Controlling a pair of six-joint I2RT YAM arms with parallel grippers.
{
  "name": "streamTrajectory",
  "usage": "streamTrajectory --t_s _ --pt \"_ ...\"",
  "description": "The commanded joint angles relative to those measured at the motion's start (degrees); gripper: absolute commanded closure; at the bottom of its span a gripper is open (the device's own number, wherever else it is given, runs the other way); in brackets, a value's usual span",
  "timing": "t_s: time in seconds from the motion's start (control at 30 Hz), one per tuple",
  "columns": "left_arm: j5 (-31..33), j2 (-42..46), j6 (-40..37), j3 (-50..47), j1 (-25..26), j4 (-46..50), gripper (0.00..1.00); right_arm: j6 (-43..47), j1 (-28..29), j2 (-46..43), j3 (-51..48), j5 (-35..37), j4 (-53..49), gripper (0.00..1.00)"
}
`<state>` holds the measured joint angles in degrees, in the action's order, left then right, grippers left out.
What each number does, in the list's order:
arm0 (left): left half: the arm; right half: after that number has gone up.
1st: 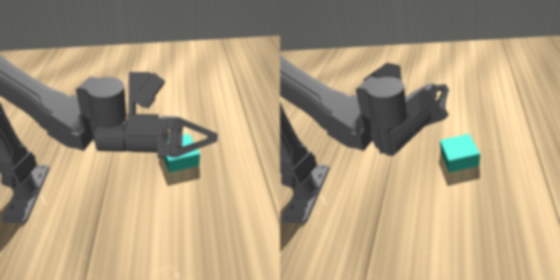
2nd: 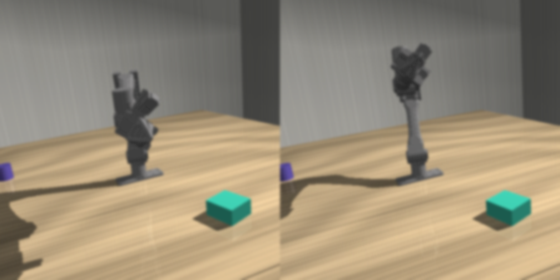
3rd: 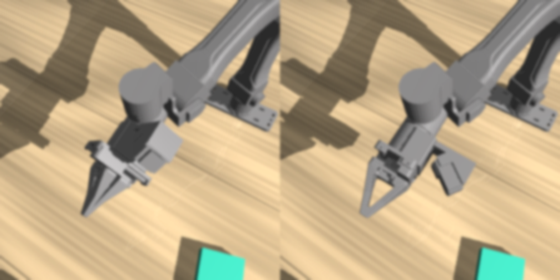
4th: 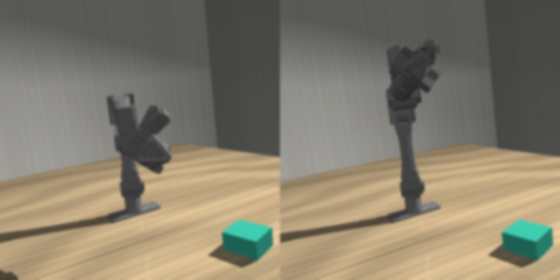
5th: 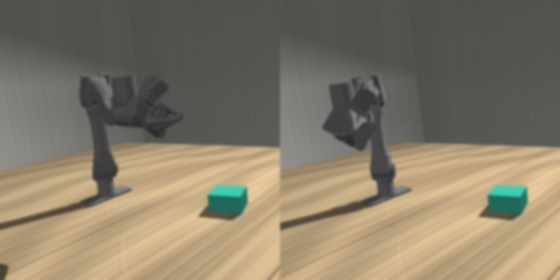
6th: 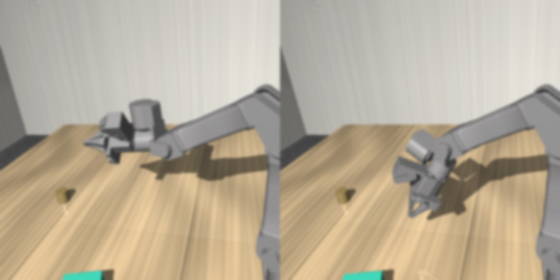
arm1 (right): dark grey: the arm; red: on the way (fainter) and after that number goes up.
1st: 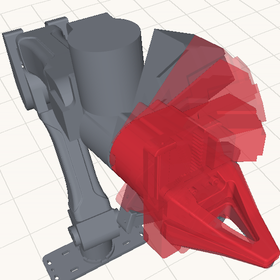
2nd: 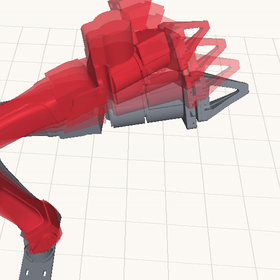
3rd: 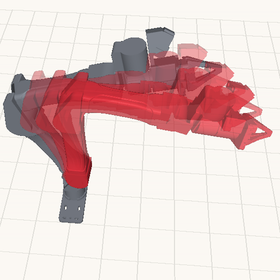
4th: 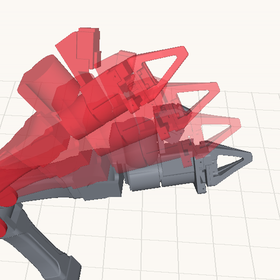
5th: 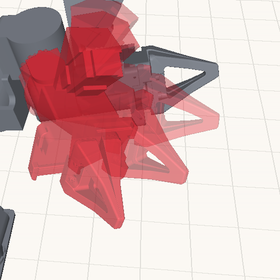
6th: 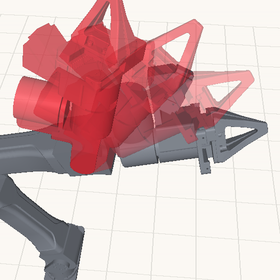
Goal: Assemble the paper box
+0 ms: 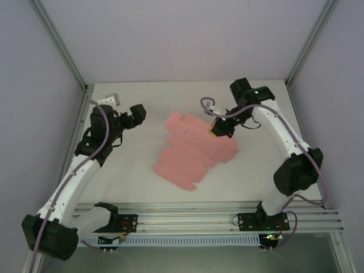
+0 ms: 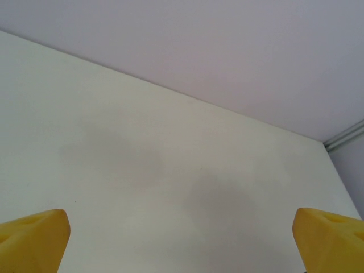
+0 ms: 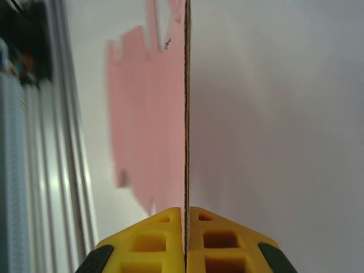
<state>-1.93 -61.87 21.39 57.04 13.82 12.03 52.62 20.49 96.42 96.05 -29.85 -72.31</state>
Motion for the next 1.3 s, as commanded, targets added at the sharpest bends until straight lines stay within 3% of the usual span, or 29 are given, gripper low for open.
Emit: streamTrajectory --t_s 0.0,0.1,0.23,0.43,0.67,0.9,1.27 --pt "-12.12 -5.49 -7.46 1.59 -0.42 0.25 0.00 10.27 1.58 3.05 2.06 7.93 -0.24 1.00" --pt "-24.98 -11.44 -12.42 2.59 -0.19 -3.40 0.00 12.13 2.01 7.97 5.25 5.52 1.68 1.00" --pt "-25.47 -18.72 -16.18 5.61 0.08 -3.55 0.00 13.29 3.73 12.73 7.60 4.92 2.98 1.00" --pt "-39.60 -25.33 -23.71 7.81 1.85 -3.02 0.00 13.30 5.53 15.46 8.77 6.15 3.81 1.00" --pt "-43.11 -28.37 -31.65 9.72 5.11 0.47 0.00 13.30 5.59 15.30 10.08 2.74 2.33 1.00" --pt "-37.04 -29.49 -36.80 11.43 9.13 3.52 0.00 13.41 5.57 16.44 12.06 1.31 -0.53 1.00" --pt "-16.36 -33.58 -23.37 11.29 12.74 -12.33 0.00 13.32 6.23 16.28 11.21 -0.82 -1.35 1.00"
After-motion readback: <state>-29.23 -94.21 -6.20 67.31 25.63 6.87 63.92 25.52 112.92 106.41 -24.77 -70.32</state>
